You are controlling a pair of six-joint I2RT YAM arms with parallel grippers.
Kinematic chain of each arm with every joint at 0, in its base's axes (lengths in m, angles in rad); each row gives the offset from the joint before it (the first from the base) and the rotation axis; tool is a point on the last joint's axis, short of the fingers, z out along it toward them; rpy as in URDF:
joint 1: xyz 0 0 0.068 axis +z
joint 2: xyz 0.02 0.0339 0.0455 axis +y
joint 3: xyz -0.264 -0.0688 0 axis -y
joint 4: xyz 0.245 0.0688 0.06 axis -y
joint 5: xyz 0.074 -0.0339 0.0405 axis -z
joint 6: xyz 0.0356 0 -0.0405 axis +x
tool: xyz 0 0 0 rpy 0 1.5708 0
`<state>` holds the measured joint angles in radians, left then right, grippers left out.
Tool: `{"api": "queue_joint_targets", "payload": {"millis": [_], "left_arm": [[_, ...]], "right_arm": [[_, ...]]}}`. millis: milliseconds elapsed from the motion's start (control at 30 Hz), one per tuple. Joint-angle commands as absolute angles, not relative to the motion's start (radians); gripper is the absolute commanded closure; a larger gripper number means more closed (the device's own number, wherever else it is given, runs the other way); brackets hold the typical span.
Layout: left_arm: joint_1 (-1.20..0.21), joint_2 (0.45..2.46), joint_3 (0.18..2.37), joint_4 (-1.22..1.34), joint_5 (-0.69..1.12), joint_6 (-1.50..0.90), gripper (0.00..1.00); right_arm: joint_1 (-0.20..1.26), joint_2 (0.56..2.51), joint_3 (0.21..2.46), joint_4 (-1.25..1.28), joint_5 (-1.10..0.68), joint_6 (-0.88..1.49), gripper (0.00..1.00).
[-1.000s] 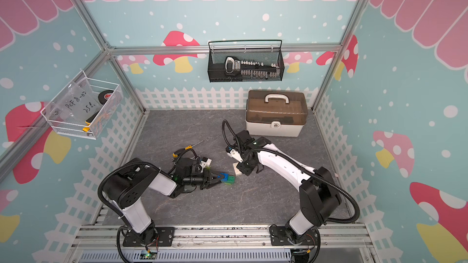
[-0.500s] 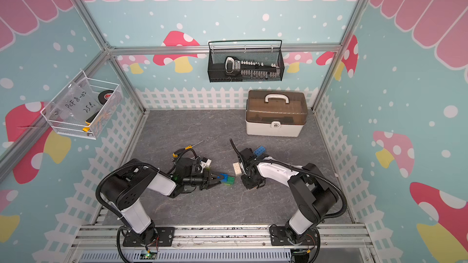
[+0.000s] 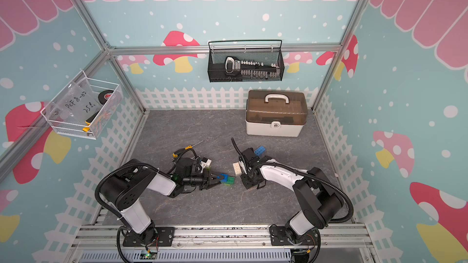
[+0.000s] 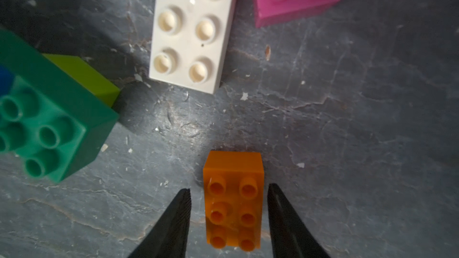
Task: Assemble a heart with lego
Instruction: Pick up the lego brick from the center of the board.
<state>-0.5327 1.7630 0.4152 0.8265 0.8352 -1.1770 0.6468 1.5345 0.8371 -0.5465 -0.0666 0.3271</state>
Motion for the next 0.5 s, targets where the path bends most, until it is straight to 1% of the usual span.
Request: {"api": "queue_joint_targets", "payload": {"millis": [0, 233, 367, 467], "left_arm": [[-0.537, 1.750, 0.436, 0.828, 0.847, -1.169, 0.63], [-0.537, 1.757, 0.439, 0.829, 0.851, -1.170, 0.63], [-0.538, 1.762, 0.443, 0.832, 0.853, -1.170, 0.63], [-0.538, 1.768, 0.445, 0.836, 0.861, -1.170, 0.63]], "right_arm": [[0.637, 1.521, 0.834, -0.539, -0.078, 0.321, 0.60], [0.628, 1.535, 0.834, -0.562, -0.064, 0.301, 0.79], [0.628, 1.524, 0.866, -0.602, -0.078, 0.242, 0.80], [0.631, 1.492, 0.921, -0.656, -0.124, 0.140, 0.80]]}}
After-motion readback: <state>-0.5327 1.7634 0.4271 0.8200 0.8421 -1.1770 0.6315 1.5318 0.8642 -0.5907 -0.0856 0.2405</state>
